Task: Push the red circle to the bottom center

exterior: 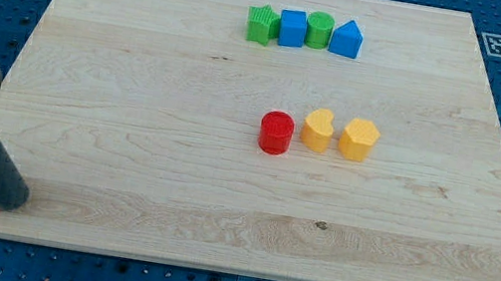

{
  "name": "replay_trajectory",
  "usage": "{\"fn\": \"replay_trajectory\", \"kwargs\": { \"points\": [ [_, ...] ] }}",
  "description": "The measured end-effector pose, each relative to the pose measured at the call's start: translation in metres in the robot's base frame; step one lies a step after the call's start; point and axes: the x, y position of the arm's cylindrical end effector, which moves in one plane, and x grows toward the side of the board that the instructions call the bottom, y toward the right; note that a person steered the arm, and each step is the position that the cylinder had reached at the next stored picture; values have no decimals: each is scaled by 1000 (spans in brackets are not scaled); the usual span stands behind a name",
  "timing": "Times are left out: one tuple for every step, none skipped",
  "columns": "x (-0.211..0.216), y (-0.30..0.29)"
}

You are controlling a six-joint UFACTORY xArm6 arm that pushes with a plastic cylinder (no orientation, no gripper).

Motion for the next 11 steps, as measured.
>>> {"fn": "replay_trajectory", "kwargs": {
  "points": [
    [0,6],
    [-23,47],
    [-80,60],
    [-135,60],
    [-156,93],
    [-178,130],
    [-193,164],
    [-200,201],
    [-199,232],
    [-180,241],
    [-149,241]
  ]
}}
